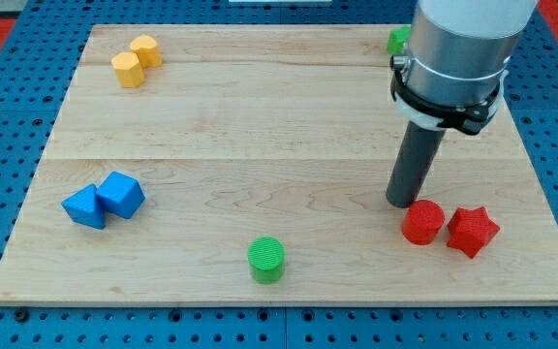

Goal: Slide the green circle towards center of the board

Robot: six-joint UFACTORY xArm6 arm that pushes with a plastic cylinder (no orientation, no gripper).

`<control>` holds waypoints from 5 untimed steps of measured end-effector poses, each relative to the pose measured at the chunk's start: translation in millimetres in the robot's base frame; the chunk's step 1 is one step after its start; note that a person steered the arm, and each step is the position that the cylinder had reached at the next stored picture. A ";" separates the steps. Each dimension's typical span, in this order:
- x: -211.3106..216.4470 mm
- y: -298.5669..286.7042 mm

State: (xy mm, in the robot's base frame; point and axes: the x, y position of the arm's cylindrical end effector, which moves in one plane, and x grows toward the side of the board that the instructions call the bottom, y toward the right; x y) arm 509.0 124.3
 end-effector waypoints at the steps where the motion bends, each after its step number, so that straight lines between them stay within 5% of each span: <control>1: 38.7 -27.6; 3: 109.0 -99.5; 5: 79.5 -160.7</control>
State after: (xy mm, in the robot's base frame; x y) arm 588.5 -36.4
